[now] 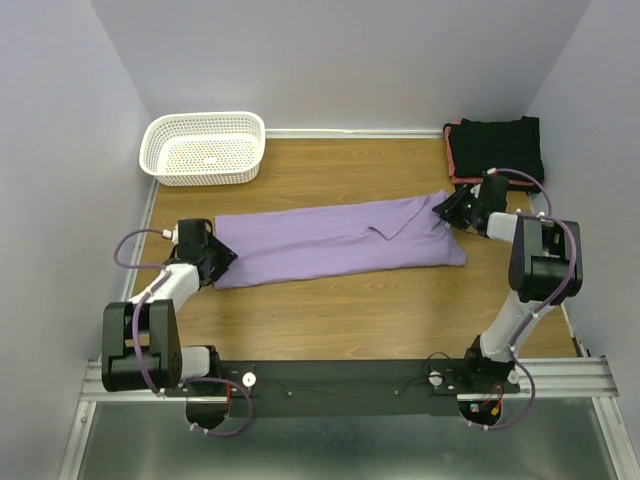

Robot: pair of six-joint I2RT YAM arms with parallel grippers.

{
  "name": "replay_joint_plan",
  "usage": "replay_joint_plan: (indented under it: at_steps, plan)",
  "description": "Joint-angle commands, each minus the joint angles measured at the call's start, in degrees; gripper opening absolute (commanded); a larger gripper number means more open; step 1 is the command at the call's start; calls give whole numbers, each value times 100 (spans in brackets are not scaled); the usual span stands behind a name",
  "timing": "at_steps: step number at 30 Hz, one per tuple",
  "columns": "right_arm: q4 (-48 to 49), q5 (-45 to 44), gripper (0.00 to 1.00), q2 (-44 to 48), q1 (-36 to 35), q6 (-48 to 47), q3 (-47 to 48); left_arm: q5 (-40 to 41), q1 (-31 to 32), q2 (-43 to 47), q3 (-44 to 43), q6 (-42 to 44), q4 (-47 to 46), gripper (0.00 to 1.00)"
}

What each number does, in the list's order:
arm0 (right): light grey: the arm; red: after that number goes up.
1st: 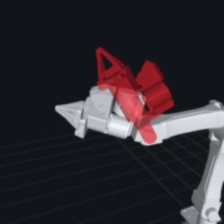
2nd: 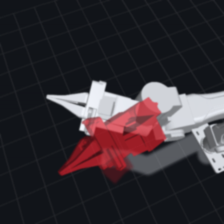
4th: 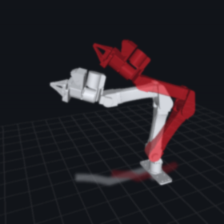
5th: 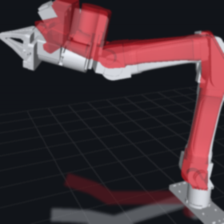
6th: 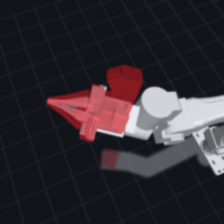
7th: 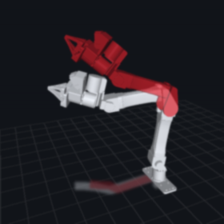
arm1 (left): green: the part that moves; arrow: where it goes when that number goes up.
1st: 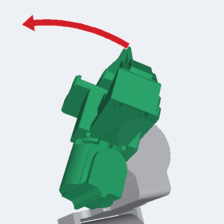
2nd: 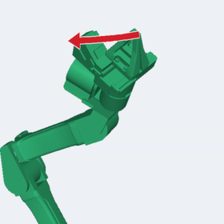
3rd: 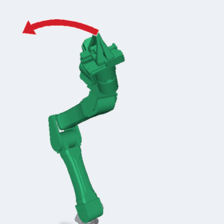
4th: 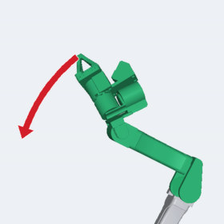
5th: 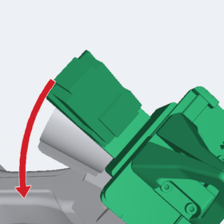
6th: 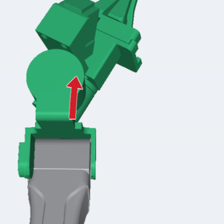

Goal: Fold and stack the t-shirts
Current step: Fold the tshirt

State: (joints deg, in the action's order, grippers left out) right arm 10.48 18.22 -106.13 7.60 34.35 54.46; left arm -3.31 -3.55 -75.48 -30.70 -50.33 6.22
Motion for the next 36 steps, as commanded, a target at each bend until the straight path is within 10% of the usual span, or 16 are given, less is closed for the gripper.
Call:
replay_joint_plan:
  at_steps: [1, 11, 22, 36]
  plan:
    - [-107, 524, 45, 356, 40, -165, 38, 286, -49, 497, 21, 356, 836, 56]
    - [-169, 727, 45, 75, -92, 63, 724, 981, 1750, 711, -1508, 489, 1198, 62]
    - [-301, 710, 45, -514, -127, 186, 1199, 358, 4176, -2309, -4162, 75, 1144, 54]
    - [-310, 912, 38, -954, -179, 177, 1489, -161, 4662, -4185, -5964, -196, 1435, 46]
